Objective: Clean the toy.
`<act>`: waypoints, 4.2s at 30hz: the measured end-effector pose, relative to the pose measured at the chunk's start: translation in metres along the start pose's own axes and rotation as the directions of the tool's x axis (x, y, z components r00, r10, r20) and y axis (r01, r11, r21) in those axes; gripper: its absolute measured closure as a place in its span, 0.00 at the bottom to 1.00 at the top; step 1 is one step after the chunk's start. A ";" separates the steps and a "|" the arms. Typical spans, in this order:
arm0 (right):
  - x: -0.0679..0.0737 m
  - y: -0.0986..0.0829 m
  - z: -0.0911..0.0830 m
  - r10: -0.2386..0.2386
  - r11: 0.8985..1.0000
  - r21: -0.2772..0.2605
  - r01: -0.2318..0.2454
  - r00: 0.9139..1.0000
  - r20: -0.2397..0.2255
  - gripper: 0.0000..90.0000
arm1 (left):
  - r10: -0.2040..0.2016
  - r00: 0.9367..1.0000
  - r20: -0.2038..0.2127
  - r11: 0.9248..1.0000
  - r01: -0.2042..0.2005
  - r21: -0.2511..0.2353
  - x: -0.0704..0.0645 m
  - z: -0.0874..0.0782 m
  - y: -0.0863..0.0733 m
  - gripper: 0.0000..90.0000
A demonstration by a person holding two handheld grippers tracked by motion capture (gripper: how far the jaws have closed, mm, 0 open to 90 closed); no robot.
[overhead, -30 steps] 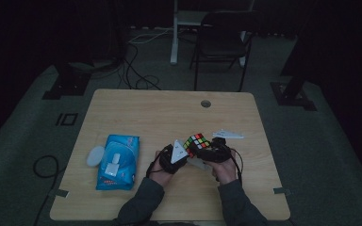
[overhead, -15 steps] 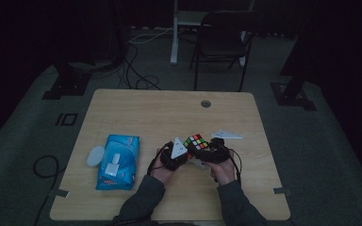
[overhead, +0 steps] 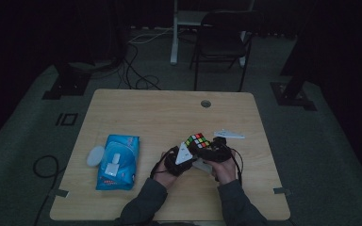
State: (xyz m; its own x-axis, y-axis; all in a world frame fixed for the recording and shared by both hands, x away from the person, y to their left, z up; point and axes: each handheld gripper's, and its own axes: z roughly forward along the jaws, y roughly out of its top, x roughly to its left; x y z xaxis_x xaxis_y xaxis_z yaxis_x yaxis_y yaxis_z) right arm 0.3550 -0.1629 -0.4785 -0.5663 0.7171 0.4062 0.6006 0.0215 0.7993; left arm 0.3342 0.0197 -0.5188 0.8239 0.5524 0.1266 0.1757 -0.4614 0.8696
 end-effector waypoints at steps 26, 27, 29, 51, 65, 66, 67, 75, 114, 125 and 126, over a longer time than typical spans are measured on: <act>-0.006 -0.001 -0.001 -0.013 1.000 0.010 0.012 0.998 0.055 0.37 | -0.055 0.995 -0.085 0.998 0.051 -0.047 0.012 -0.035 -0.007 0.94; -0.006 -0.001 -0.001 -0.013 1.000 0.011 0.013 0.998 0.056 0.37 | -0.055 0.994 -0.089 0.998 0.051 -0.044 0.012 -0.035 -0.007 0.94; -0.007 -0.002 -0.001 -0.015 1.000 0.012 0.014 0.998 0.060 0.37 | -0.059 0.993 -0.098 0.998 0.055 -0.044 0.013 -0.036 -0.006 0.94; -0.011 -0.004 -0.002 -0.085 0.996 0.030 0.081 0.983 0.165 0.38 | -0.124 0.969 -0.212 0.992 0.125 -0.012 0.038 -0.056 -0.007 0.94; -0.011 -0.010 0.003 -0.170 0.985 0.073 0.157 0.953 0.252 0.37 | -0.158 0.956 -0.249 0.986 0.166 0.009 0.051 -0.063 -0.010 0.94; -0.012 -0.010 0.003 -0.174 0.984 0.077 0.159 0.949 0.262 0.38 | -0.162 0.955 -0.251 0.985 0.170 0.011 0.052 -0.064 -0.011 0.94; -0.012 -0.010 0.003 -0.174 0.984 0.077 0.159 0.949 0.262 0.38 | -0.162 0.955 -0.251 0.985 0.170 0.011 0.052 -0.064 -0.011 0.94; -0.017 -0.013 0.004 -0.182 0.983 0.086 0.164 0.943 0.278 0.38 | -0.174 0.950 -0.260 0.983 0.185 0.016 0.055 -0.066 -0.012 0.94; -0.032 -0.032 0.012 -0.256 0.963 0.172 0.208 0.908 0.332 0.37 | -0.208 0.931 -0.300 0.963 0.249 0.106 0.062 -0.053 -0.026 0.92; -0.033 -0.037 0.017 -0.276 0.955 0.198 0.219 0.900 0.337 0.37 | -0.203 0.933 -0.298 0.961 0.249 0.124 0.062 -0.051 -0.028 0.91; -0.033 -0.038 0.018 -0.279 0.954 0.202 0.220 0.900 0.336 0.37 | -0.202 0.933 -0.299 0.960 0.249 0.128 0.062 -0.050 -0.028 0.91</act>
State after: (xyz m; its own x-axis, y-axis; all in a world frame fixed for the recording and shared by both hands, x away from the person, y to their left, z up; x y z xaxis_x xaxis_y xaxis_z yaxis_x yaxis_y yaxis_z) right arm 0.3616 -0.1749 -0.5302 -0.4873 0.8732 -0.0061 0.5623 0.3192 0.7628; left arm 0.3533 0.1022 -0.5116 0.5720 0.8158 0.0853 0.4423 -0.3944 0.8055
